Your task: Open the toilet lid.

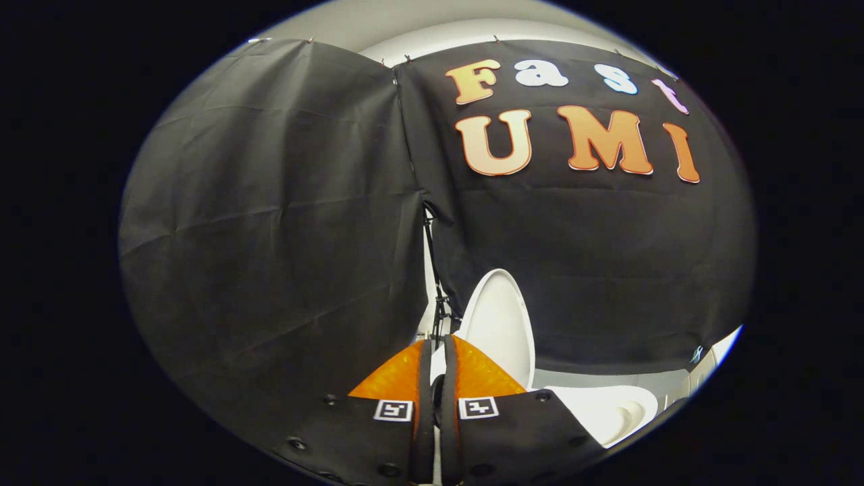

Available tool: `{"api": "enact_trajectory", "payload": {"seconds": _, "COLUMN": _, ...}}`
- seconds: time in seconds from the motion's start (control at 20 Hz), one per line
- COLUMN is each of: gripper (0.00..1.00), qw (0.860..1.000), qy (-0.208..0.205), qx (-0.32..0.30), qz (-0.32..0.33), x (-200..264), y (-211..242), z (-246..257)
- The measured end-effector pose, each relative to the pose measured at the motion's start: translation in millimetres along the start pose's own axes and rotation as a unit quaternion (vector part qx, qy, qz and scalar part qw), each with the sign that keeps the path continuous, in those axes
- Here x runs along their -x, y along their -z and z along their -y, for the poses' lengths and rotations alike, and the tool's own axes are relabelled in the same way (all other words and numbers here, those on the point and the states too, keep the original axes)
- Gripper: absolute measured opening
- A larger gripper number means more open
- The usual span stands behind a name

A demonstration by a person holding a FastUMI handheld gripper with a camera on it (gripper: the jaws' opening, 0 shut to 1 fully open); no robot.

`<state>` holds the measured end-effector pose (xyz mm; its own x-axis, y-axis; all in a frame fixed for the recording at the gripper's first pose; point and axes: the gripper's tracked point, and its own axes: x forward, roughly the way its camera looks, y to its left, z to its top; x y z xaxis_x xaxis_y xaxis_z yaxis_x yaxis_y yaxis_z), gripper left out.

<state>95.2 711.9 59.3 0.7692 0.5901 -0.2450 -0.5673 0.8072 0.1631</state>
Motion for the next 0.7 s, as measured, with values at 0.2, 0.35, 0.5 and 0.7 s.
{"api": "enact_trajectory", "payload": {"seconds": 0.2, "gripper": 0.32, "qw": 1.000, "qy": -0.008, "qx": 0.005, "qz": -0.005, "x": 2, "y": 11, "z": -2}}
{"api": "enact_trajectory", "payload": {"seconds": 0.35, "gripper": 0.52, "qw": 1.000, "qy": -0.012, "qx": 0.005, "qz": -0.001, "x": 4, "y": 5, "z": 4}}
{"api": "enact_trajectory", "payload": {"seconds": 0.5, "gripper": 0.78, "qw": 0.999, "qy": -0.014, "qx": 0.016, "qz": 0.024, "x": 17, "y": -11, "z": 13}}
{"api": "enact_trajectory", "payload": {"seconds": 0.7, "gripper": 0.87, "qw": 0.999, "qy": -0.014, "qx": -0.005, "qz": 0.038, "x": 35, "y": -34, "z": 47}}
